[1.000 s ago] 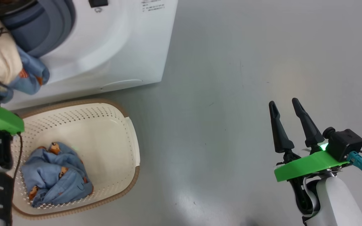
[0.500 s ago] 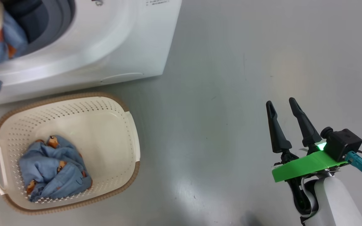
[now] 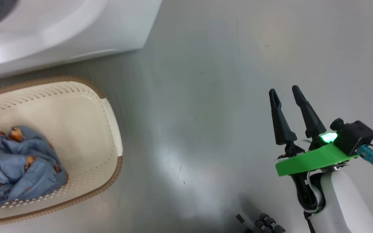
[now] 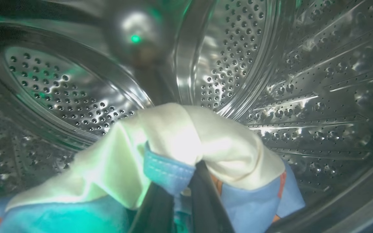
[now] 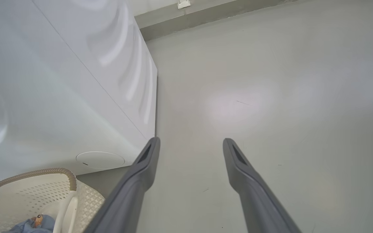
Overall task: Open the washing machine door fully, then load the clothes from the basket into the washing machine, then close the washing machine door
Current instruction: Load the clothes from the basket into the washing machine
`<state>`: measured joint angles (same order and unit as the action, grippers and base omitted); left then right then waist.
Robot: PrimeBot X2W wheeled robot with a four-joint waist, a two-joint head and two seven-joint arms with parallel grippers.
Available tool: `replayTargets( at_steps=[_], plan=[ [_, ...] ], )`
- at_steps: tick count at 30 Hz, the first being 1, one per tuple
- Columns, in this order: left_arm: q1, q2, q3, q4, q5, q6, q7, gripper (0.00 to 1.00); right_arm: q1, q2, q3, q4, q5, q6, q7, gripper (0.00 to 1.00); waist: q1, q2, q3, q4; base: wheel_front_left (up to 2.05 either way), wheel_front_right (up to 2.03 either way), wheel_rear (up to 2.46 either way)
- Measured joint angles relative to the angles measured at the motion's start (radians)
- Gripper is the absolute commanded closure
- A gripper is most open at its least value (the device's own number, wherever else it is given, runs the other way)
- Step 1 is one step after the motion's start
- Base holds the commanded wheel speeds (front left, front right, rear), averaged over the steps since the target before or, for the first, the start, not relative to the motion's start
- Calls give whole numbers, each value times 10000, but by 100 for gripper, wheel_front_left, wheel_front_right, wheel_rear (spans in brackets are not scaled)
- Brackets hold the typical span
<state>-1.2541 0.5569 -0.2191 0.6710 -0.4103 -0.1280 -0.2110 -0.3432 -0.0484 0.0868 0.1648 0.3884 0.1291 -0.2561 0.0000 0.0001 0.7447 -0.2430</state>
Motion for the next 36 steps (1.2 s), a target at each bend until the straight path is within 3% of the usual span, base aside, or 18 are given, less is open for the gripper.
replayTargets(
  at_steps=[7, 18, 27, 28, 29, 36],
  plan=[
    [-1802, 401, -855, 1108, -359, -2, 48, 100, -350, 13, 332, -113, 349, 0, 0, 0, 0, 0, 709, -378, 0, 0, 0],
    [-3380, 892, -1910, 2460, -903, -2, -61, 100, -476, 13, 460, -211, 476, 0, 0, 0, 0, 0, 1329, -980, 0, 0, 0],
    [-3907, 790, -2506, 3377, -1415, -2, -219, 100, -524, 15, 543, -199, 571, 0, -2, 0, 1, 0, 1433, -970, 0, 0, 0],
    [-3907, 777, -2535, 3475, -1524, -2, -224, 57, -532, 15, 541, -197, 571, 0, -2, 0, 0, 0, 1416, -954, 0, 0, 0],
    [-3905, 755, -2537, 3563, -1685, -2, -224, 0, -534, 15, 537, -188, 571, 0, -2, 0, 0, 0, 1397, -940, 0, 0, 0],
    [-3588, 700, -2807, 3710, -2268, -2, -372, 0, -536, 15, 483, -81, 514, 0, -2, 0, 0, 0, 1032, -808, 0, 0, 0]
  ],
)
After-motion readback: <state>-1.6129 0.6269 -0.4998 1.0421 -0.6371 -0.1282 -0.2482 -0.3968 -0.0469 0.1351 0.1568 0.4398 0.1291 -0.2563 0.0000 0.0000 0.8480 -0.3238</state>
